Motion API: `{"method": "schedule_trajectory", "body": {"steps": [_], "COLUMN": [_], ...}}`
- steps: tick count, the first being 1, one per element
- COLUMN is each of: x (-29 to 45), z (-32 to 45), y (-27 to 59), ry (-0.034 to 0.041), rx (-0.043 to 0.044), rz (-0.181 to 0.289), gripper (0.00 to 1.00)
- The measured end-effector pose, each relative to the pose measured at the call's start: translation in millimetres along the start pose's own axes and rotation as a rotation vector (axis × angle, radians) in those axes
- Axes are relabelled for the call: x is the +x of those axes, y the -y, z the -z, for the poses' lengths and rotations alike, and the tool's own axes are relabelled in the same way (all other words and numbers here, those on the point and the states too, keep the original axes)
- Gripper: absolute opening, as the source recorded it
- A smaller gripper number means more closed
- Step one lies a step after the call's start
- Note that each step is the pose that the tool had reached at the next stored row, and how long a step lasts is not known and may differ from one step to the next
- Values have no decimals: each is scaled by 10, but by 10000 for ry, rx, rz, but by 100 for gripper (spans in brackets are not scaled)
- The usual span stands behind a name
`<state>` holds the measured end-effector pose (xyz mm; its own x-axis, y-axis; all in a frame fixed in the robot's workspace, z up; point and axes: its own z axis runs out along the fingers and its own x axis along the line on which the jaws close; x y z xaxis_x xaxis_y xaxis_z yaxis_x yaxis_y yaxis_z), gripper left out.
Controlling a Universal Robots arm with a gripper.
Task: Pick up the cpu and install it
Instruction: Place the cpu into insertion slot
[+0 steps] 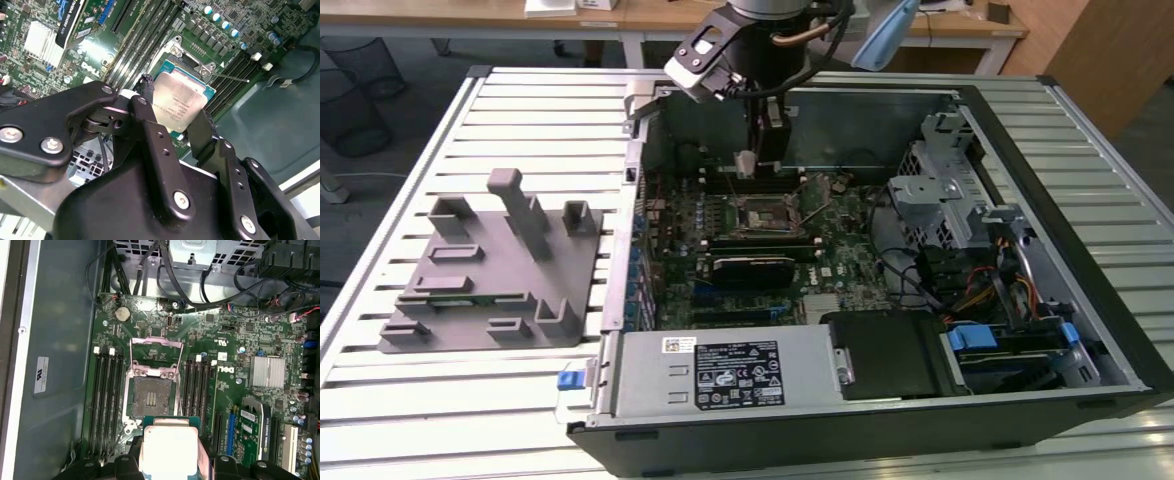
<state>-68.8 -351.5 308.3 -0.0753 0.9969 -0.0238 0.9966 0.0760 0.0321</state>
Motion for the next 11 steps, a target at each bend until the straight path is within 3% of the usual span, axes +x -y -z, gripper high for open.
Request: {"method": "schedule_trajectory", "body": {"steps": [11], "x": [1], "z": [-51], "y": [1], "ry": [-1], "rx": [-1], "rz": [1], "gripper": [52]}}
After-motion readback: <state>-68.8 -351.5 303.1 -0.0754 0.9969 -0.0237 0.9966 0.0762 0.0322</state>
